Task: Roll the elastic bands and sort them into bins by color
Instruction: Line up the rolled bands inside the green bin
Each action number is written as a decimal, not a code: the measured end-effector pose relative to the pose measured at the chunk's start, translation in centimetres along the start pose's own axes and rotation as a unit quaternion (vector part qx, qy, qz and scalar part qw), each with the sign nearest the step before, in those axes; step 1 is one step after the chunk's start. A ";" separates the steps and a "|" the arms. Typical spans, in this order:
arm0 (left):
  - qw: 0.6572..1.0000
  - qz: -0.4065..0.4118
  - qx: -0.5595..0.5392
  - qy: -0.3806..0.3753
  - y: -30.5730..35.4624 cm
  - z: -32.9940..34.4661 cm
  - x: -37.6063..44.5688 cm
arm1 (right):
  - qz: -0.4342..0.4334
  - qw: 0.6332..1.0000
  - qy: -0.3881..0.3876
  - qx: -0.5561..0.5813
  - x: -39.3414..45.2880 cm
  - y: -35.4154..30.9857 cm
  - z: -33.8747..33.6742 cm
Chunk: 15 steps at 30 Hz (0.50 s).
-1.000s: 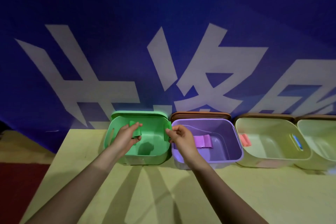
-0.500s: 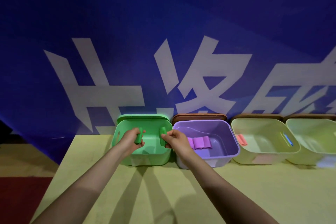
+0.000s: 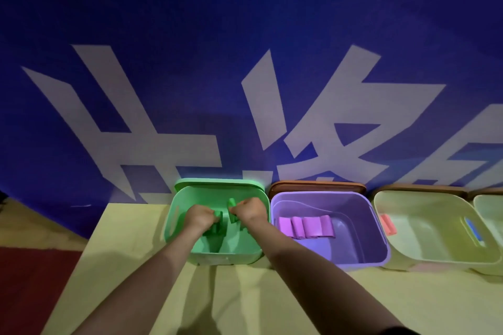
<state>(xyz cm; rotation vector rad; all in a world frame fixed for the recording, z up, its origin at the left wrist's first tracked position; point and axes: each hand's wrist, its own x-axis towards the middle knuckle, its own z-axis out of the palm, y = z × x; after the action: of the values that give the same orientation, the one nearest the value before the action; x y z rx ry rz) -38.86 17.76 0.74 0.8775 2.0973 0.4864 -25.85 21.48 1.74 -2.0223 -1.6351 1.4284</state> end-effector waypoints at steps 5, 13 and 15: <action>0.995 0.013 0.091 0.029 -1.0 0.4 1.7 | 0.057 0.997 -0.014 -0.052 2.2 1.5 2.5; 0.994 0.046 0.099 0.015 -1.9 1.4 3.6 | 0.058 0.996 -0.050 -0.042 4.8 1.9 4.9; 0.993 0.054 0.103 0.018 -2.1 1.7 4.2 | 0.064 0.997 -0.032 -0.022 4.5 1.3 4.7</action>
<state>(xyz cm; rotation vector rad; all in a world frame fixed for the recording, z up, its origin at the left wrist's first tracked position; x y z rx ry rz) -40.24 19.44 -3.73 1.1135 2.1684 0.3488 -28.77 22.77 -4.06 -2.1626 -1.6026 1.5273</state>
